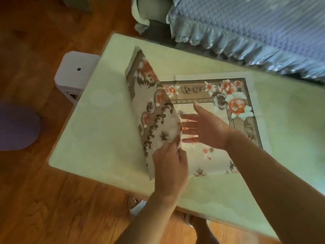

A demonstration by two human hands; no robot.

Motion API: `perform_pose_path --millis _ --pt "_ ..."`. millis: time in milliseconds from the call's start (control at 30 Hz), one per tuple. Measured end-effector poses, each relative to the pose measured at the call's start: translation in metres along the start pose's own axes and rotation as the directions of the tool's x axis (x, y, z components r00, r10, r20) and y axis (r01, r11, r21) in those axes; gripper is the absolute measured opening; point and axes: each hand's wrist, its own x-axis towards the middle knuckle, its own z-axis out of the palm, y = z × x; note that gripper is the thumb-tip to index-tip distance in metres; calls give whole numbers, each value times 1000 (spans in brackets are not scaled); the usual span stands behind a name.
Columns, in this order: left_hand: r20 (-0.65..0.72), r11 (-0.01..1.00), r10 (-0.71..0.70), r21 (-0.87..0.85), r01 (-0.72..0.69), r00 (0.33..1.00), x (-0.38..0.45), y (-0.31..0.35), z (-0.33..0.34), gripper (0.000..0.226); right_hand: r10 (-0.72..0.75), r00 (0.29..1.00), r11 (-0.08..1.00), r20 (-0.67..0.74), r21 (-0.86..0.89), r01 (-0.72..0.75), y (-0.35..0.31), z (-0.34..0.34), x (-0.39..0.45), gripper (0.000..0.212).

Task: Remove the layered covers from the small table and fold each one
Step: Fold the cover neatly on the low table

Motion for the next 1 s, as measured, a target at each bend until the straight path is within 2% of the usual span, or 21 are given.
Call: perform_pose_path --millis 33,67,100,133,167,200,233,267,333,367,433,500,633,767,900,1000 --pt "49 993 90 77 -94 995 1 18 22 34 -65 998 998 6 -28 65 -10 -17 -15 64" --pt "122 975 161 133 -176 979 1 39 45 32 -119 992 987 -46 -113 113 -16 -36 -27 50" --pt "219 954 210 168 -249 953 -1 55 69 31 -157 972 963 -175 -244 112 -17 -57 -37 33" --pt "335 928 246 188 -320 910 -2 68 91 34 -209 918 924 -337 -375 73 -15 -83 -40 21" --pt "446 899 277 193 -393 851 -3 79 111 44 -254 848 878 -466 -479 0 -7 -111 -43 20" --pt "545 872 282 198 -447 790 -4 82 129 57 -263 792 858 -551 -509 -69 4 -139 -44 22" --pt "596 859 264 213 -466 759 -4 83 144 66 -249 757 854 -604 -505 -122 17 -167 -43 25" --pt "590 864 227 245 -439 775 -2 75 155 68 -234 734 842 -638 -511 -175 32 -193 -38 27" --pt "457 858 151 381 -346 877 7 43 167 63 -179 704 800 -687 -518 -302 57 -232 -26 28" --pt "376 815 106 497 -297 921 12 22 169 63 -157 692 799 -705 -502 -330 68 -247 -19 27" --pt "264 738 -11 653 -170 965 21 -15 166 66 -166 677 816 -717 -485 -314 77 -260 -9 25" --pt "244 721 -48 680 -136 969 23 -38 159 68 -211 663 809 -719 -508 -294 79 -264 -4 22" --pt "198 740 39 653 -161 979 24 -48 149 69 -272 649 759 -711 -573 -310 79 -269 -1 27" --pt "203 771 -48 630 -93 978 26 -53 155 73 -222 605 793 -765 -503 -344 78 -282 1 30" --pt "198 751 -22 650 -115 980 27 -49 162 69 -224 535 801 -814 -466 -375 85 -282 -5 28" --pt "169 737 -6 667 -110 986 29 -50 164 70 -217 498 849 -839 -414 -329 87 -284 -6 17"
